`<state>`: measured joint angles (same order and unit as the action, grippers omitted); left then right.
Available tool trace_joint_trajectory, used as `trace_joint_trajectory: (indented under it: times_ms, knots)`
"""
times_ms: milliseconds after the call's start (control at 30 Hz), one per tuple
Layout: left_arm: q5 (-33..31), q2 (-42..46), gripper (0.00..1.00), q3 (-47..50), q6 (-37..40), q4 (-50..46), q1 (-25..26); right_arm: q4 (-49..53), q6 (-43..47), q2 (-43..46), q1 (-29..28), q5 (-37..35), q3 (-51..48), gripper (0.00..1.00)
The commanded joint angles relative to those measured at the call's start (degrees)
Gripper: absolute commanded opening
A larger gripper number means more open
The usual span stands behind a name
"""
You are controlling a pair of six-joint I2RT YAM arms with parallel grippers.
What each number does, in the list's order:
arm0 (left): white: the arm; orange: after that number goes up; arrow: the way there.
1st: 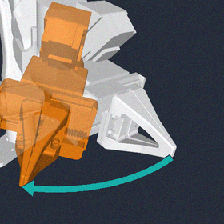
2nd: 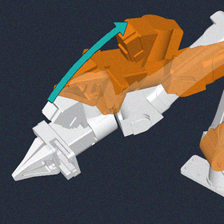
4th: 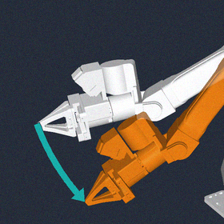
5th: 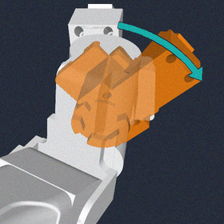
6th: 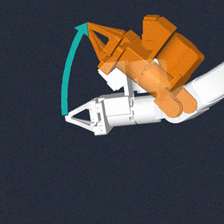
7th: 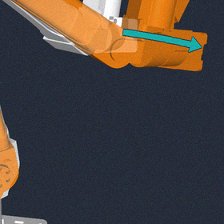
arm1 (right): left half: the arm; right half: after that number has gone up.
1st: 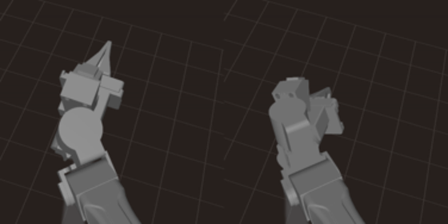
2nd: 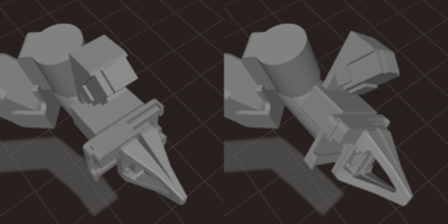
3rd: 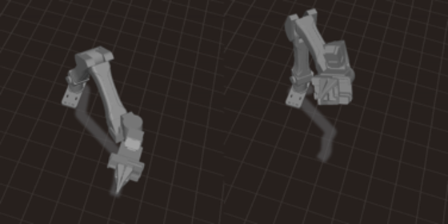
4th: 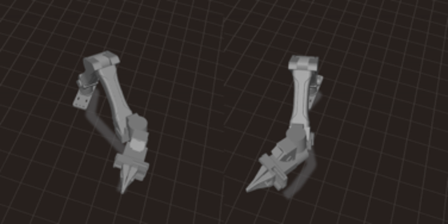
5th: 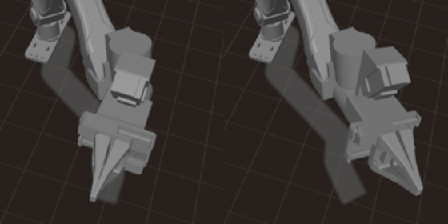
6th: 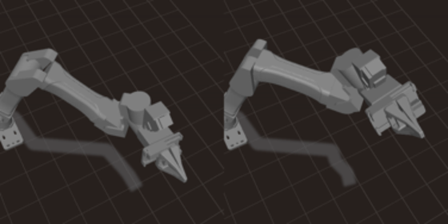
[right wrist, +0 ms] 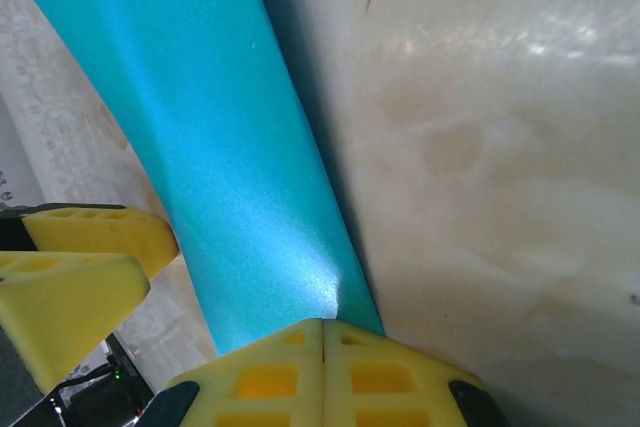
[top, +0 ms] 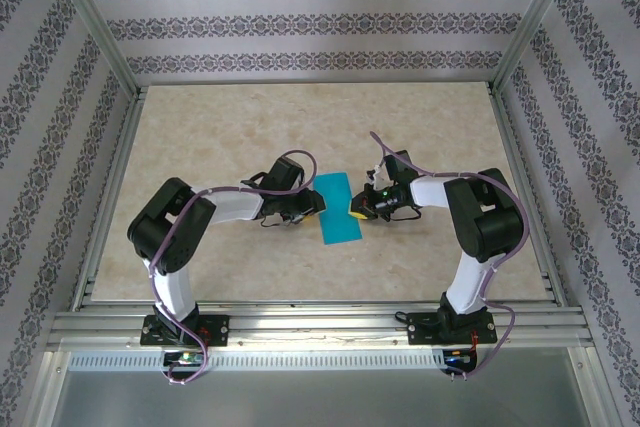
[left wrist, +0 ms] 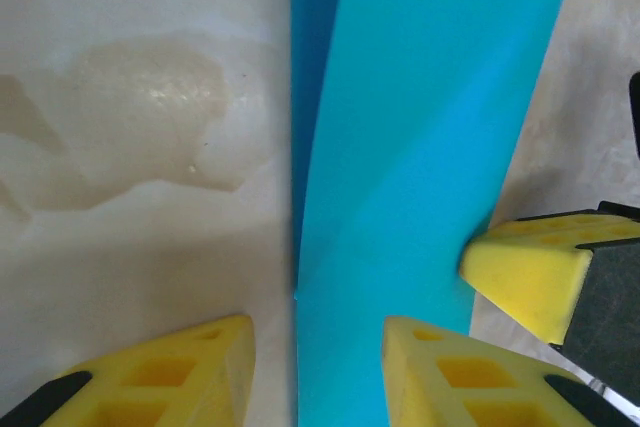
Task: Fold a paper plane with a square sheet of paper (pick it up from the middle)
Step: Third fold the triangle at the center of the table.
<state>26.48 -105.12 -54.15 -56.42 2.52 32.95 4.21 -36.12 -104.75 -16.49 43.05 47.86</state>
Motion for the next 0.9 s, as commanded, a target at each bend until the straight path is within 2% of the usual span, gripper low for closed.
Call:
trace_joint_trajectory:
  times_ms: [0, 500, 600, 867]
  knots:
    - [1.14, -1.93, 0.39, 1.02, -2.65, 5.18, -0.42, 2.12, -0.79, -2.66, -0.30, -4.61, -2.59, 0.00]
    - [1.67, -2.39, 0.28, 1.29, -4.50, 7.66, -0.34, 1.73, -1.32, -2.34, -0.38, -4.66, -2.90, 0.00]
    - [0.94, -2.33, 0.30, 0.55, -3.53, 5.20, -0.34, 1.77, -1.41, -2.30, -0.38, -4.55, -2.86, 0.00]
    - [1.80, -3.41, 0.30, 1.05, -5.10, 7.59, -0.34, 1.84, -1.32, -1.90, -0.38, -4.46, -2.85, 0.00]
